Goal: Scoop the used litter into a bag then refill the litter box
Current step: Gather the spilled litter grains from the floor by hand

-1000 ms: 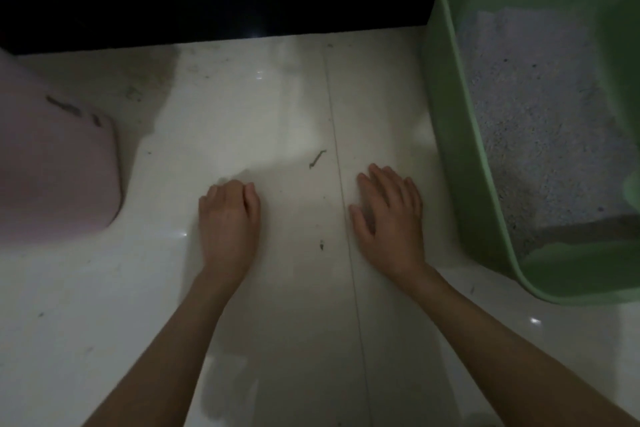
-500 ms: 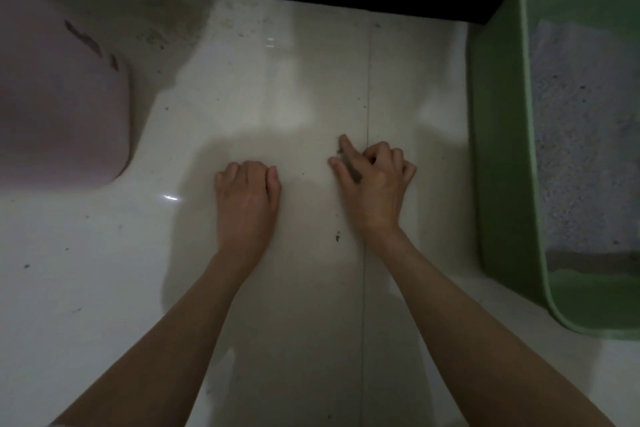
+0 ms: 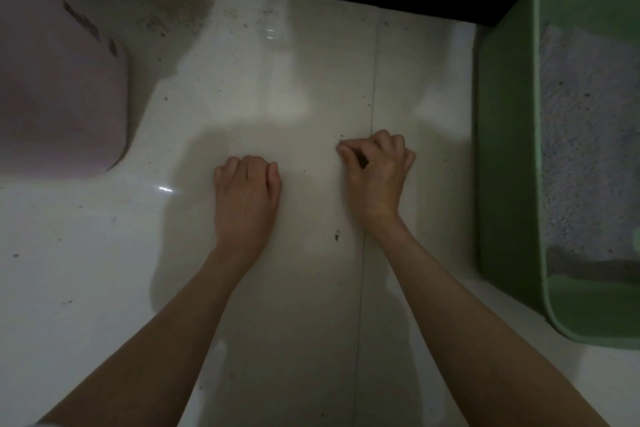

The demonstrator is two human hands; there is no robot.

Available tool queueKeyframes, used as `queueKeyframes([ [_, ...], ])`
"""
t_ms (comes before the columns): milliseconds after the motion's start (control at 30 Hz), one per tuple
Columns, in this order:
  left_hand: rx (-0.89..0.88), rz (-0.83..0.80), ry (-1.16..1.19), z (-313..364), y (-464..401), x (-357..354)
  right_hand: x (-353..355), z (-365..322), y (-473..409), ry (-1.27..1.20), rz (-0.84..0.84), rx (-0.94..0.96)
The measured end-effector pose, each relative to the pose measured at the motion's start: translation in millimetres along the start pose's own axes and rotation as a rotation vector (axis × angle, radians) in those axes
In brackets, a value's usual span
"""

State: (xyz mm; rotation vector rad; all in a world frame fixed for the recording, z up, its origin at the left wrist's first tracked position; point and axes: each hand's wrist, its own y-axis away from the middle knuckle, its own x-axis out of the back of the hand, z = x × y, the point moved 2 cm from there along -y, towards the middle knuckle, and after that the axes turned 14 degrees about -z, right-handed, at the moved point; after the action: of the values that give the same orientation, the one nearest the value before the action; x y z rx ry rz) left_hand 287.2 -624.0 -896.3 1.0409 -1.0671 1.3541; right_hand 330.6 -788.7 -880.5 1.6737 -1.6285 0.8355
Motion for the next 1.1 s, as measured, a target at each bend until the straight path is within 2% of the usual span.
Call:
queueKeyframes([
  [167, -0.015, 0.018, -0.026, 0.2, -1.0, -0.3, 0.0, 0.0, -7.6, 0.149, -0.059, 0.087],
  [333, -0.032, 0.019, -0.043, 1.5, -3.3, 2.0, 26.4, -8.0, -7.1, 0.015, -0.176, -0.115],
  [433, 0.008, -0.061, -0.014, 3.6, -6.2, 9.6, 53.2, -24.1, 3.7, -0.039, -0.228, -0.128],
  [533, 0.009, -0.101, 0.112, 7.0, -6.3, 25.6, 77.9, -43.1, 18.8, -0.123, -0.295, -0.118],
  [633, -0.062, -0.142, 0.343, 8.3, 0.5, 53.8, 100.5, -69.0, 26.2, -0.254, -0.285, -0.11],
  [800, -0.105, 0.055, 0.588, 5.8, 15.4, 160.6, 132.0, -148.5, 25.8, -0.493, -0.275, -0.018],
  [867, -0.159, 0.133, 0.592, 0.0, 19.8, 217.5, 139.9, -191.9, 21.5, -0.563, -0.264, 0.083],
  [933, -0.244, 0.311, 0.465, -15.9, 20.0, 272.1, 142.8, -238.9, 14.5, -0.617, -0.234, 0.191],
  [1000, -0.179, 0.421, 0.309, -45.8, 10.4, 312.3, 142.3, -286.2, 5.8, -0.64, -0.184, 0.303],
  [1100, 0.041, 0.398, 0.199, -97.9, -3.9, 347.3, 132.2, -350.9, -4.9, -0.58, -0.21, 0.453],
])
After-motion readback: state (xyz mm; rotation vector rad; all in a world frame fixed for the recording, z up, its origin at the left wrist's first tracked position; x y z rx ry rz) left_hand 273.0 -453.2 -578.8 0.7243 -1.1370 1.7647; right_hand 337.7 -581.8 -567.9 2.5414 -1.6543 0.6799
